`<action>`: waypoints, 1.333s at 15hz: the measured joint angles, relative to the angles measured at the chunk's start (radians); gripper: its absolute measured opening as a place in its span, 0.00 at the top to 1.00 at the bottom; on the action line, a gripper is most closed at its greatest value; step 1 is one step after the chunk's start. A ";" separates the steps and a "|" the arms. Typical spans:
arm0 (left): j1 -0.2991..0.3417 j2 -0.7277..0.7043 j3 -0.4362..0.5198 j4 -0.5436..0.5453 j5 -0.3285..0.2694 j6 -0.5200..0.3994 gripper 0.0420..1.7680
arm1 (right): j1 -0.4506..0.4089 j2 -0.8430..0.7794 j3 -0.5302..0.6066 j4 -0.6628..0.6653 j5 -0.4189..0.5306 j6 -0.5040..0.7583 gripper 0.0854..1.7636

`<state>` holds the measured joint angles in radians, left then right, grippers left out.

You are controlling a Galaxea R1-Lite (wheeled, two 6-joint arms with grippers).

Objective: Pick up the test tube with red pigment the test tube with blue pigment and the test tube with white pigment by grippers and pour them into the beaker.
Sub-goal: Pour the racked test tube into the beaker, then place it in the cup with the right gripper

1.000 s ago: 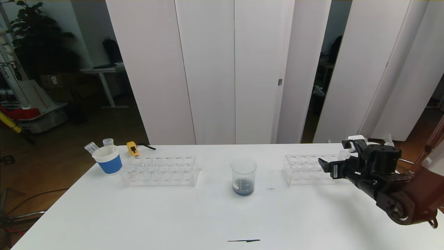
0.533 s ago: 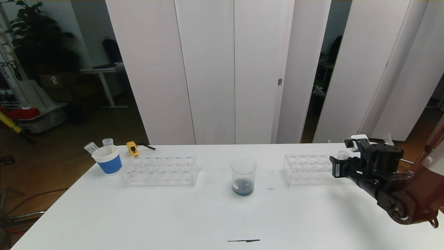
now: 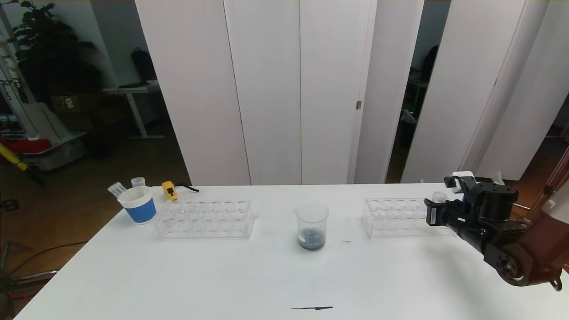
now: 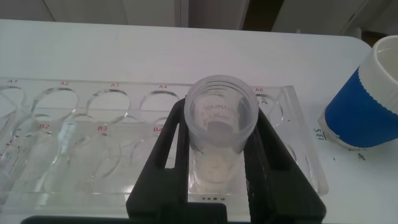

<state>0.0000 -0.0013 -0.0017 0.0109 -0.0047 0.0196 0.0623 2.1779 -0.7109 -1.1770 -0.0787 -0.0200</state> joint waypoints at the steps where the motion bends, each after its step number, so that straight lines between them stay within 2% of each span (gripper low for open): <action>1: 0.000 0.000 0.000 0.000 0.000 0.000 0.01 | 0.001 0.000 0.000 0.000 0.000 0.000 0.70; 8: 0.000 0.000 0.000 0.000 0.000 0.000 0.01 | -0.007 -0.043 -0.025 0.015 0.007 0.004 0.70; 13: 0.000 0.000 0.000 0.000 0.000 0.000 0.01 | -0.014 -0.123 -0.088 0.134 0.010 0.004 0.70; 16: 0.000 0.000 0.000 0.000 0.000 0.000 0.01 | -0.017 -0.178 -0.179 0.248 0.015 0.005 0.70; 20: 0.000 0.000 0.000 0.000 0.000 0.000 0.01 | -0.022 -0.220 -0.408 0.483 0.070 0.005 0.70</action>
<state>0.0000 -0.0013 -0.0017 0.0109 -0.0043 0.0200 0.0404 1.9583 -1.1189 -0.6936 -0.0091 -0.0149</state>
